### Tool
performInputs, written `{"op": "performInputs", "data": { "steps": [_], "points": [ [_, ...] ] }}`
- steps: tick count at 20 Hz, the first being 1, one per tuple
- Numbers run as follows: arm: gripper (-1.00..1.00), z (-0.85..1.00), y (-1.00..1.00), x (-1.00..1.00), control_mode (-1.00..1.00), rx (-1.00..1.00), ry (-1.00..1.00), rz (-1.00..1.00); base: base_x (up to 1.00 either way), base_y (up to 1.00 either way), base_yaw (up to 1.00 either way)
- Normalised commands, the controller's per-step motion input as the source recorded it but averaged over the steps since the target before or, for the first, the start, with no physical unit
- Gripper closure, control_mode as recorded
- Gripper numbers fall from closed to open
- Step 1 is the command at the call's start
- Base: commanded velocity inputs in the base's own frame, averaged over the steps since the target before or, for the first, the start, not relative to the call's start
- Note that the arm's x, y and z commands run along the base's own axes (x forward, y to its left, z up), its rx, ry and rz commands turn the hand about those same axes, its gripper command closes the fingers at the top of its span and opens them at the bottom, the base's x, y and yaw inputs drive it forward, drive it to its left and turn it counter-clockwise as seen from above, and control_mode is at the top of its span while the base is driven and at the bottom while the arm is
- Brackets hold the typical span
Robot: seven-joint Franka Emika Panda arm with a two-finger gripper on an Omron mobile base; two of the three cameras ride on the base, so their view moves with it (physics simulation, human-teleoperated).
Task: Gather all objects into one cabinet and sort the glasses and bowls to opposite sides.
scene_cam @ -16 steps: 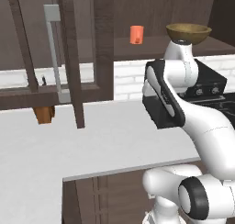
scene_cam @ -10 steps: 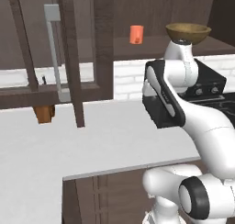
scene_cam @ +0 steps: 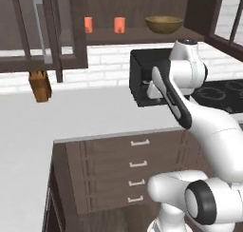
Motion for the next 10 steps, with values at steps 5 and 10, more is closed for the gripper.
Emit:
{"op": "performInputs", "data": {
  "steps": [5,10],
  "points": [
    [-1.00,0.00,0.00,0.00,1.00,0.00,0.00,0.00,-0.91,-0.37,0.27],
    [-1.00,0.00,0.00,0.00,1.00,0.00,0.00,0.00,-0.45,-0.09,0.53]
  ]
}}
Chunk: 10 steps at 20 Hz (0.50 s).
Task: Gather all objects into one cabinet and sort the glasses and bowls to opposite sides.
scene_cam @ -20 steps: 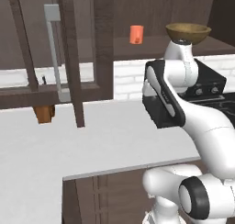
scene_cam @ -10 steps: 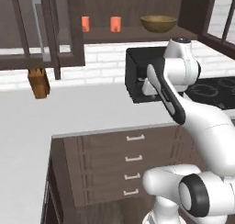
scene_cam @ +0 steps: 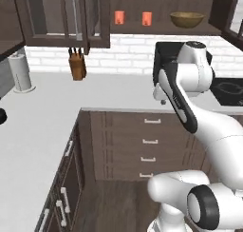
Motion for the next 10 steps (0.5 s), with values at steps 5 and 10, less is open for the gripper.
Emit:
{"op": "performInputs", "data": {
  "steps": [5,10],
  "points": [
    [-1.00,0.00,0.00,0.00,1.00,0.00,0.00,0.00,-0.14,0.00,0.61],
    [-1.00,0.00,0.00,0.00,1.00,0.00,0.00,0.00,-0.08,-0.05,0.58]
  ]
}}
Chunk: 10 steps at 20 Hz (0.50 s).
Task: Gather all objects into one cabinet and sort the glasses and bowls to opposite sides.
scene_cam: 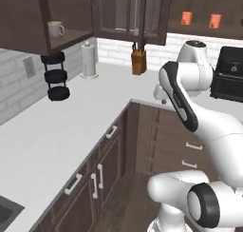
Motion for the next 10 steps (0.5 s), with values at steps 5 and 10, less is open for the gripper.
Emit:
{"op": "performInputs", "data": {
  "steps": [5,10],
  "points": [
    [-1.00,0.00,0.00,0.00,1.00,0.00,0.00,0.00,-0.09,-0.11,0.55],
    [-1.00,0.00,0.00,0.00,1.00,0.00,0.00,0.00,-0.09,-0.18,0.54]
  ]
}}
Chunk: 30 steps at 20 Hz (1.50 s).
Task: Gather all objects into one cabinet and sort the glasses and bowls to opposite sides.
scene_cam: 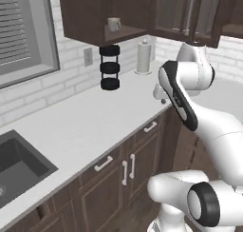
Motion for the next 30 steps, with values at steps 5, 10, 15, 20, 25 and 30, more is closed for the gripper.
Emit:
{"op": "performInputs", "data": {
  "steps": [5,10,15,20,25,30],
  "points": [
    [-1.00,0.00,0.00,0.00,1.00,0.00,0.00,0.00,-0.02,-0.23,0.53],
    [-1.00,0.00,0.00,0.00,1.00,0.00,0.00,0.00,0.02,-0.09,0.19],
    [-1.00,0.00,0.00,0.00,1.00,0.00,0.00,0.00,0.07,-0.54,0.17],
    [-1.00,0.00,0.00,0.00,1.00,0.00,0.00,0.00,0.09,-0.85,0.21],
    [-1.00,0.00,0.00,0.00,1.00,0.00,0.00,0.00,0.02,-0.20,0.09],
    [-1.00,0.00,0.00,0.00,1.00,0.00,0.00,0.00,0.44,0.00,-0.01]
  ]
}}
